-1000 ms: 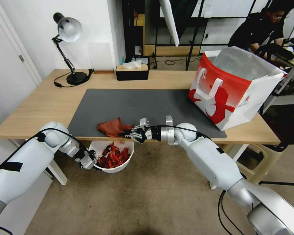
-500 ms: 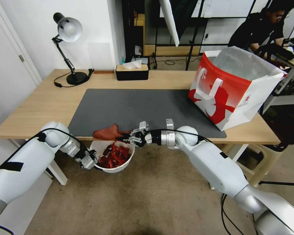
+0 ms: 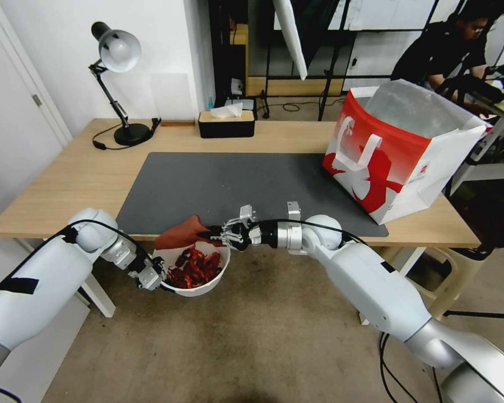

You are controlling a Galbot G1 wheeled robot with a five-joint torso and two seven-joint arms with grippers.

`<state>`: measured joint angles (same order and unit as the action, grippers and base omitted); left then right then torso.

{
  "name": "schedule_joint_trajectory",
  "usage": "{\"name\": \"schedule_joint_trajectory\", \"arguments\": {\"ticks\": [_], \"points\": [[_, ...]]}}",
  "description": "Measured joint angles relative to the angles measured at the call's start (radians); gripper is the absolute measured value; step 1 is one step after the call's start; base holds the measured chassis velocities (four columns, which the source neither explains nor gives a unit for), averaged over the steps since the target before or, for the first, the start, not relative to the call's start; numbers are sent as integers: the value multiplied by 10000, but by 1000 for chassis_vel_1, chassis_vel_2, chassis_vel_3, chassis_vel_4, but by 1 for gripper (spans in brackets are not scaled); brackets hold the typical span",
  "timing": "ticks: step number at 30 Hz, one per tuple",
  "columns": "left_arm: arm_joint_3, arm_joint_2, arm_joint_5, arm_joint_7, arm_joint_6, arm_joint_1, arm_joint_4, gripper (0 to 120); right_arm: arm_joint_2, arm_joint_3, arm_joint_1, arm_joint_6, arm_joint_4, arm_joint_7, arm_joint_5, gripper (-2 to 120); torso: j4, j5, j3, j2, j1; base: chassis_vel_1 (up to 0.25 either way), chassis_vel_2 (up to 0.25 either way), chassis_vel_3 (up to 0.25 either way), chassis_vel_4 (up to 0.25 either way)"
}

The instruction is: Sweep shrimp from table into container with towel, then put container into takeout bag.

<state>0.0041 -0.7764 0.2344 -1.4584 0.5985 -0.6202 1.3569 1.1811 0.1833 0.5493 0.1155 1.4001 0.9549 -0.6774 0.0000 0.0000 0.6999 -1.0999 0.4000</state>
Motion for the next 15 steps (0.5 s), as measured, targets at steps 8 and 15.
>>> {"name": "schedule_joint_trajectory", "arguments": {"ticks": [8, 15], "points": [[-54, 56, 0, 12, -6, -83, 34, 0, 21, -226, -275, 149, 149, -515, -876, 2, 0, 0, 0, -1, 0, 0, 0, 0, 0], [-160, 52, -1, 16, -7, -169, 35, 0, 233, -539, -717, 133, -154, -1273, -1528, 2, 0, 0, 0, -1, 0, 0, 0, 0, 0]]}}
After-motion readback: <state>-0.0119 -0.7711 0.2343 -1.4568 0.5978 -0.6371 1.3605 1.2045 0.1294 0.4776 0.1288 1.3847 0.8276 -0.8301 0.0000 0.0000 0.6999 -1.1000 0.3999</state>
